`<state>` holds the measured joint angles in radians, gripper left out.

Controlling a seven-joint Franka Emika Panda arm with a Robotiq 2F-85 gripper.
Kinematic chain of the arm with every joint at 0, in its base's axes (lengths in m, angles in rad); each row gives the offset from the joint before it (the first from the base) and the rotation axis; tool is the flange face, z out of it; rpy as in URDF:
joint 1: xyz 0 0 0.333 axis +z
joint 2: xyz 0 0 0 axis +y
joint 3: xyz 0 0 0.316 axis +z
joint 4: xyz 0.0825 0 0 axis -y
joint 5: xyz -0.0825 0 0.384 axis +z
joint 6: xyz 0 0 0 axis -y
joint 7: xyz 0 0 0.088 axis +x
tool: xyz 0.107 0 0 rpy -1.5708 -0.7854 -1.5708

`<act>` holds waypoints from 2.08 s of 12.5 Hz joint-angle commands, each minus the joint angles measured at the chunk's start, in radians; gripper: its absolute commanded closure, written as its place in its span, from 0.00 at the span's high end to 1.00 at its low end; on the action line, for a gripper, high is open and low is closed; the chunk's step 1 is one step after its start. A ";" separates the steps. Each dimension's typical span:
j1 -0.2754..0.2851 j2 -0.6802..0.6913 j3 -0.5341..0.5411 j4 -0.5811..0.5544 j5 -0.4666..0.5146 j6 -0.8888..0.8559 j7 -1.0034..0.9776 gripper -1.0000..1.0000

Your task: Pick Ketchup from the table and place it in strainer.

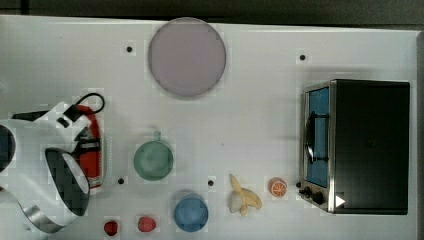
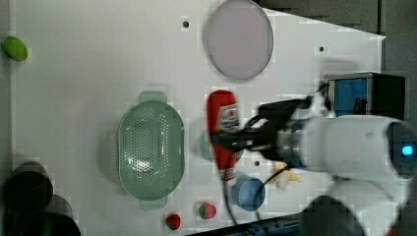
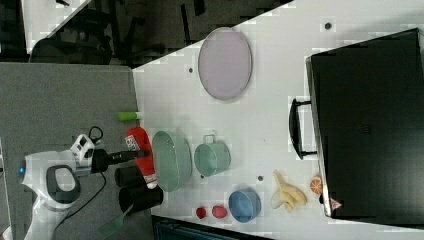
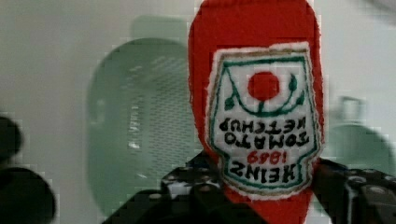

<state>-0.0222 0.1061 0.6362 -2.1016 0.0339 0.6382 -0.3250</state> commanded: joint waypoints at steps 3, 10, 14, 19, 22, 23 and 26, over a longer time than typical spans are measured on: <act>0.015 0.119 0.051 0.015 0.006 0.137 0.239 0.59; 0.085 0.325 0.041 0.011 -0.009 0.355 0.332 0.62; 0.088 0.358 0.023 0.014 -0.040 0.381 0.332 1.00; 0.048 0.215 0.022 0.018 -0.038 0.314 0.452 1.00; -0.042 0.073 0.016 0.048 -0.037 0.121 0.451 1.00; -0.076 0.034 0.007 0.070 -0.036 0.066 0.451 1.00; -0.167 -0.048 -0.065 0.160 -0.020 -0.122 0.439 1.00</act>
<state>-0.1017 0.0570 0.6177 -1.9658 0.0084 0.5552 0.0697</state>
